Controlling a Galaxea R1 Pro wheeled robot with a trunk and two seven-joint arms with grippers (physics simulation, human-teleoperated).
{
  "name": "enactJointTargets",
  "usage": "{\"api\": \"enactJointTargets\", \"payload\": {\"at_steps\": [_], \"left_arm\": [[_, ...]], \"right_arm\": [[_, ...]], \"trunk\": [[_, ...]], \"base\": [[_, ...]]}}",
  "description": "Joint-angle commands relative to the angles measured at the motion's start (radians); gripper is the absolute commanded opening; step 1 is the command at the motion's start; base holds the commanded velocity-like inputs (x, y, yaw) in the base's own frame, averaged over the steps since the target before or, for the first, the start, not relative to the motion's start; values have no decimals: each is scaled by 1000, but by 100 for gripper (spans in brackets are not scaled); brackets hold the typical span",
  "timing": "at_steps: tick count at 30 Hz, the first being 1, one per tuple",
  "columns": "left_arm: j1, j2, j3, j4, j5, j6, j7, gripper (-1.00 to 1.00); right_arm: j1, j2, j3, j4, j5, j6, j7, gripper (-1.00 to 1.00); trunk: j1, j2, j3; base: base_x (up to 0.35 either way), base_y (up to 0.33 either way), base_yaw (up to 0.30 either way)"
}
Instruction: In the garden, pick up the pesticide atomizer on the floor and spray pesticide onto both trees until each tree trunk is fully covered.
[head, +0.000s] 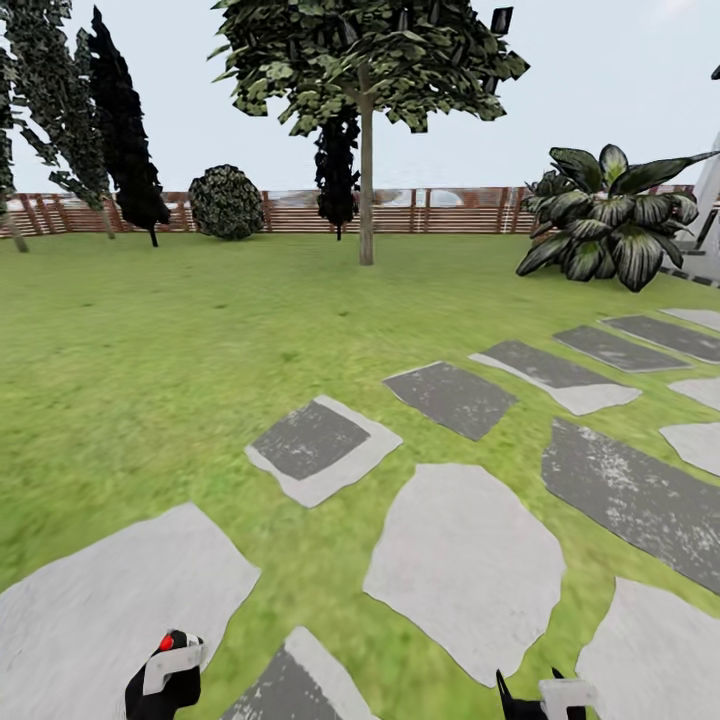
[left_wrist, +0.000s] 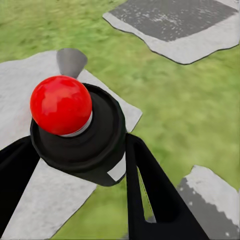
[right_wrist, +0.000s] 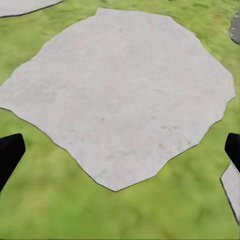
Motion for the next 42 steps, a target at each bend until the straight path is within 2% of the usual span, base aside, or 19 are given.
{"api": "enactJointTargets", "payload": {"at_steps": [1,42], "left_arm": [[-1,0,0,1,2,-3,0,-100],[-1,-1,0,3,2,-3,-1,-100]], "right_arm": [[-1,0,0,1,0,-3,0,100],[0,0,-1,1,0,-3,0,100]], "trunk": [[1,0,-1],[1,0,-1]], "base": [[338,0,0],[338,0,0]]}}
